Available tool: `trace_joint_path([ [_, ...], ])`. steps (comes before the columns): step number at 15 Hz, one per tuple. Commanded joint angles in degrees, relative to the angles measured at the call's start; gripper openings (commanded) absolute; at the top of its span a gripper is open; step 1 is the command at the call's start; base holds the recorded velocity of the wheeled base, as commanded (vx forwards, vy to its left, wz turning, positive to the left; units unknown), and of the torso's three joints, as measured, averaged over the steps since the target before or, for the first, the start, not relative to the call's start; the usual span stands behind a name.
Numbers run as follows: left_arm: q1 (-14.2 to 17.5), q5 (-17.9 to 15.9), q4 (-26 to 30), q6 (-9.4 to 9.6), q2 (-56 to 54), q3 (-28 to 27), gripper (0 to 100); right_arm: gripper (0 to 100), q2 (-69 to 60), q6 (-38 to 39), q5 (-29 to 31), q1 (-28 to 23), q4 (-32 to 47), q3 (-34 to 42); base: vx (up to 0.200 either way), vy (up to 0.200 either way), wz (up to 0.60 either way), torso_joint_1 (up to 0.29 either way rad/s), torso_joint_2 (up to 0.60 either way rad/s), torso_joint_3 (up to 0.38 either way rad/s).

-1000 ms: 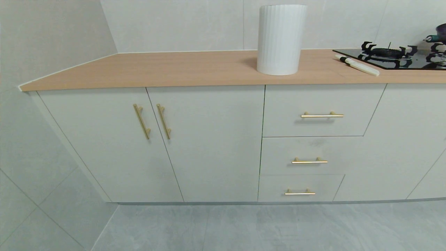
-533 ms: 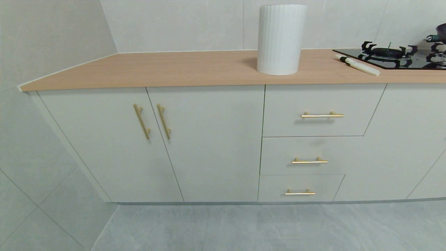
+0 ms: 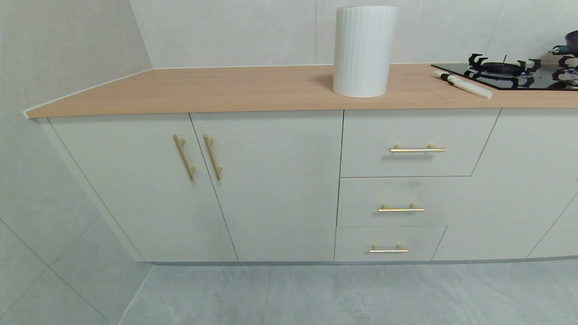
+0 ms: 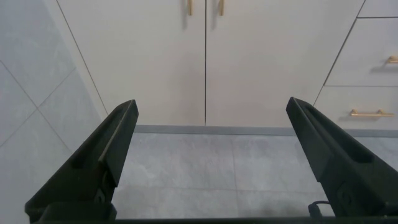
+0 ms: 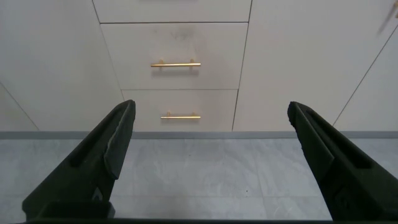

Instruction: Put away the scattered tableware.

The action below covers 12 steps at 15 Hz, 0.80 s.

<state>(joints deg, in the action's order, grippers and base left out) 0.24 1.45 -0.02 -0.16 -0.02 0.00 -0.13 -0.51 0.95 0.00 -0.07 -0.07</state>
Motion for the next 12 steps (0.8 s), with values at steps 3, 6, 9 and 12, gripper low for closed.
trace_joint_path([
  [3, 0.02, 0.04, 0.02, -0.02, 0.02, 0.00, 100, 100, 0.13, -0.02, 0.02, 0.00, 0.07, -0.01, 0.000, 0.000, 0.00, 0.000, 0.00, 0.000],
  [6, 0.02, 0.04, 0.02, 0.16, 0.02, 0.00, 100, 100, 0.13, -0.10, 0.02, 0.00, 0.07, -0.01, 0.000, 0.000, 0.00, 0.000, 0.00, 0.000],
  [9, 0.02, 0.04, 0.02, 0.33, 0.02, 0.00, 100, 100, 0.13, -0.10, -0.07, 0.00, 0.07, 0.07, 0.000, 0.000, 0.00, 0.000, 0.00, 0.000],
  [12, 0.02, 0.04, -0.06, 0.25, 0.02, 0.00, 100, 100, 0.13, -0.10, -0.07, 0.00, 0.07, -0.01, 0.067, 0.000, 0.00, 0.002, 0.00, 0.002],
])
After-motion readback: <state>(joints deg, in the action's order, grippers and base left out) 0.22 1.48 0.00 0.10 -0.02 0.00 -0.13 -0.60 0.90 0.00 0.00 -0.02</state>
